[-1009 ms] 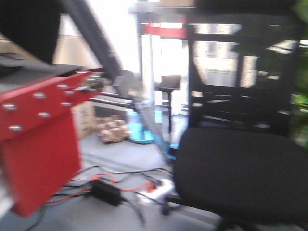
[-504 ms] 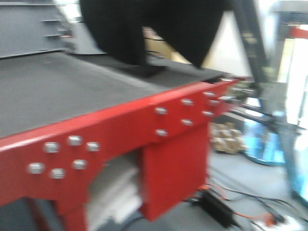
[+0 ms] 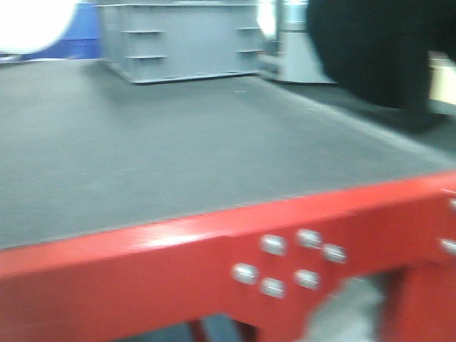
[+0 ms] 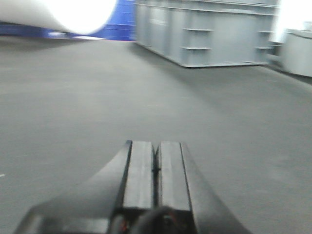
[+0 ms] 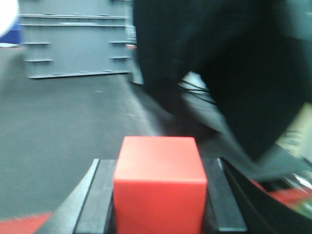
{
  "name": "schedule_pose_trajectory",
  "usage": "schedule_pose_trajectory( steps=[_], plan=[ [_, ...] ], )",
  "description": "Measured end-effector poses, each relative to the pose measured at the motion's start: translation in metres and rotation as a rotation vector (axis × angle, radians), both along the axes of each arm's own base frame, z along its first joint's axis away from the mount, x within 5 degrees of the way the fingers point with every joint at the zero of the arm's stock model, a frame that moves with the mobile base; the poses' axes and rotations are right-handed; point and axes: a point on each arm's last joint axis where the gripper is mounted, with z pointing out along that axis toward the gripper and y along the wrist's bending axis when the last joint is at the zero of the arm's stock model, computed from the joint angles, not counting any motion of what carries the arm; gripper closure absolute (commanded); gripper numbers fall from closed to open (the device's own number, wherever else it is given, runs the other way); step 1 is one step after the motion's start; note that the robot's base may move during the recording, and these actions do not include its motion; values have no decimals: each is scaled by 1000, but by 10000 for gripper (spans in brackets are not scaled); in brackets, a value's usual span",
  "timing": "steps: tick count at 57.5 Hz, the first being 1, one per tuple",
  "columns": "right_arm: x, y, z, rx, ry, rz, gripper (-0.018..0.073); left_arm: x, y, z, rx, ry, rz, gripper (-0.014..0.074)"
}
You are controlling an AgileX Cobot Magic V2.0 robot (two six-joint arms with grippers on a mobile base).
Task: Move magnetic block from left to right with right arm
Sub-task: 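Drive up to the second table edge, cube held in right gripper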
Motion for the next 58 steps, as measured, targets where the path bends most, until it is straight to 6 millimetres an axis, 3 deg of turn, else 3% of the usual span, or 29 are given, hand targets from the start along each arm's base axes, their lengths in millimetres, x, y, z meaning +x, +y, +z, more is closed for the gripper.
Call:
schedule_pose_trajectory(
  steps=[58],
  plan=[
    [0,0,0,0,0,0,228,0,0,0,0,0,0,722]
  ],
)
